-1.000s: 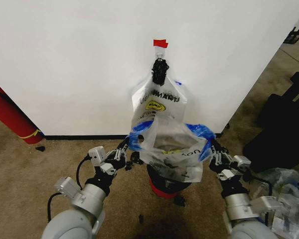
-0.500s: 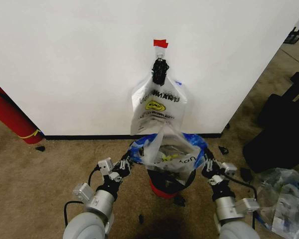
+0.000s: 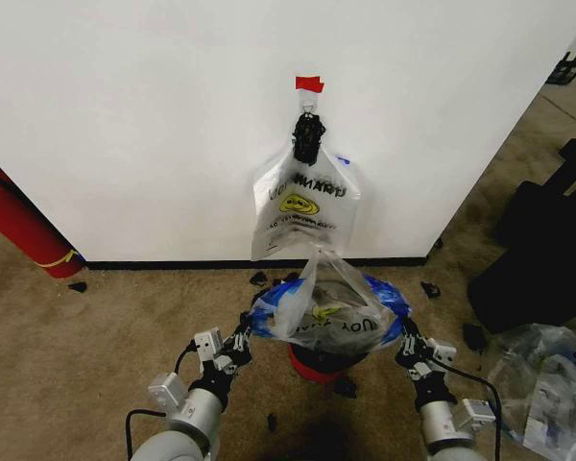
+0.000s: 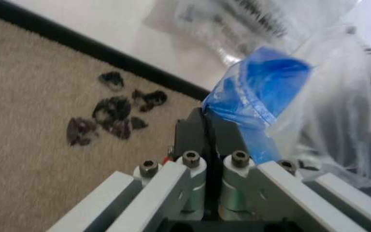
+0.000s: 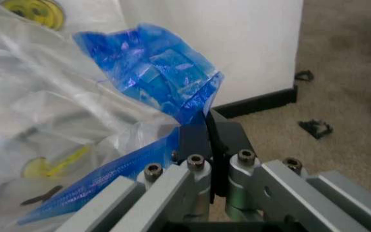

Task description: Pick up the garbage bag from the wall and place it over the trash bin.

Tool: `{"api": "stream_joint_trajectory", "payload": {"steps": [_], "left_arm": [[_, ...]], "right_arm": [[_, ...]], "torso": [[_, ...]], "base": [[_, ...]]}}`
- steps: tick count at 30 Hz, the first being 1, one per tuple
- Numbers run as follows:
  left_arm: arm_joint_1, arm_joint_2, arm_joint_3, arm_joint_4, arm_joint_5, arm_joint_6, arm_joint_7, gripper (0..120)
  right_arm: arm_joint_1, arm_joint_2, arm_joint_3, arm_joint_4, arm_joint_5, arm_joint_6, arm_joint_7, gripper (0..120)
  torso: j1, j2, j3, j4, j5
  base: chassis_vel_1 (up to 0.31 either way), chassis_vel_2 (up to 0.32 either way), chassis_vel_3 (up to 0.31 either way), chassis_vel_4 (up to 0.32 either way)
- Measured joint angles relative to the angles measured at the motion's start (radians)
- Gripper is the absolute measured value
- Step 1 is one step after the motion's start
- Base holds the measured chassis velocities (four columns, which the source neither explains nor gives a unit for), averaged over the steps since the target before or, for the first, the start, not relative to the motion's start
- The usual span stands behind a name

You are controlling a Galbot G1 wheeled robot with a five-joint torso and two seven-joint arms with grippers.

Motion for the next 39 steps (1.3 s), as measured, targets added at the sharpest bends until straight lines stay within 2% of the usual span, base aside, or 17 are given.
{"api": "stream_joint_trajectory", "payload": {"steps": [13,23,28,34,39], "left_arm": [[0.066,0.027,-0.002,0.003,-0.007,0.071,-0.028,0],[0.126,0.090,-0.028,-0.105,-0.064,0.134,-0.053,0],[0.086,0.090,-0.011,-0.062,-0.067,0.158,-0.065,0],[-0.043,0.050,0.034,0.033,-0.096,0.186,-0.096,0],[-0.074,0.037,0.044,0.065,-0.117,0.214,-0.117,0]], "right_arm": [[0.031,0.014,-0.026,-0.064,-0.004,-0.030,0.021,0],[-0.060,-0.012,-0.030,-0.017,-0.024,-0.060,0.016,0],[-0.011,-0.022,-0.029,-0.049,-0.021,-0.088,0.022,0],[0.117,-0.040,-0.041,-0.099,0.038,-0.171,0.030,0],[0.142,-0.048,-0.043,-0.106,0.071,-0.223,0.022,0]], "torso": [[0.000,0.000,0.000,0.0001,0.0000],[0.000,0.000,0.000,-0.0001,0.0001],[0.000,0.000,0.000,0.0000,0.0000],[0.000,0.000,0.000,0.0001,0.0001],[0.000,0.000,0.000,0.0000,0.0000]], "base": [[0.000,0.000,0.000,0.000],[0.000,0.000,0.000,0.000],[0.000,0.000,0.000,0.000],[0.000,0.000,0.000,0.000],[0.000,0.000,0.000,0.000]]}}
